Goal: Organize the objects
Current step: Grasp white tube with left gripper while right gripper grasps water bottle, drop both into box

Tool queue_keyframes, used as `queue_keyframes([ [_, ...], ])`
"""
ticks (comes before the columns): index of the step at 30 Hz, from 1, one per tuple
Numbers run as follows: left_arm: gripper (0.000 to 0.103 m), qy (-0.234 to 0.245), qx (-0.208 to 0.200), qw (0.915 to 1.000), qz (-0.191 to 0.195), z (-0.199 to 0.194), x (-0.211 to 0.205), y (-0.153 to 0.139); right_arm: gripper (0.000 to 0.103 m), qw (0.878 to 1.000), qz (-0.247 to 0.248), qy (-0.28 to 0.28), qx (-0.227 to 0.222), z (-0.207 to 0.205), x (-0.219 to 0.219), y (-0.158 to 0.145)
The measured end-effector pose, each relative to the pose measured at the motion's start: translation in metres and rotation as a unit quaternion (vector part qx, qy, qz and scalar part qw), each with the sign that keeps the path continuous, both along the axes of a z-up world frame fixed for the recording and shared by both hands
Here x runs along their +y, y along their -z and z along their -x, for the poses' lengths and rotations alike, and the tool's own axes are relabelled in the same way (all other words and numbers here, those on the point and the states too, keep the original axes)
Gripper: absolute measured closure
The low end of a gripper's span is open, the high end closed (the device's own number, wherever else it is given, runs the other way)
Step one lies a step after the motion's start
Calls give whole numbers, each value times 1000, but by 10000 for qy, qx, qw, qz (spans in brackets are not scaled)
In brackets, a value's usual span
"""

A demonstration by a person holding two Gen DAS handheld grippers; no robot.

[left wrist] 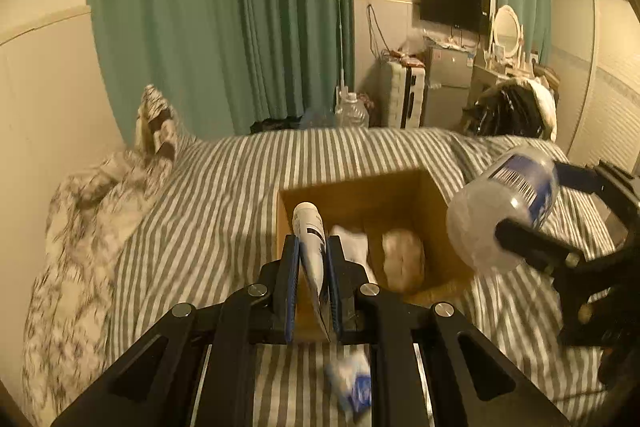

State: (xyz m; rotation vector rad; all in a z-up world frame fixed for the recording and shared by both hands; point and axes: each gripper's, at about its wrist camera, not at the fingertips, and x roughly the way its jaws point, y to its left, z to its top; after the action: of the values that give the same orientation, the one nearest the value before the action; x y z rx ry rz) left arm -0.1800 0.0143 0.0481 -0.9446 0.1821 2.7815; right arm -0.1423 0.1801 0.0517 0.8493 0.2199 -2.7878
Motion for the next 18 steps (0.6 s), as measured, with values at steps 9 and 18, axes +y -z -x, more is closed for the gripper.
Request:
queue_keyframes([
  [9, 90, 27, -705, 9975, 15, 93, 8, 71, 14, 9981, -107, 155, -588, 106, -8, 48],
  [18, 74, 201, -731, 9971, 2, 93, 7, 93, 8, 9964, 531, 171, -635, 125, 7, 80],
])
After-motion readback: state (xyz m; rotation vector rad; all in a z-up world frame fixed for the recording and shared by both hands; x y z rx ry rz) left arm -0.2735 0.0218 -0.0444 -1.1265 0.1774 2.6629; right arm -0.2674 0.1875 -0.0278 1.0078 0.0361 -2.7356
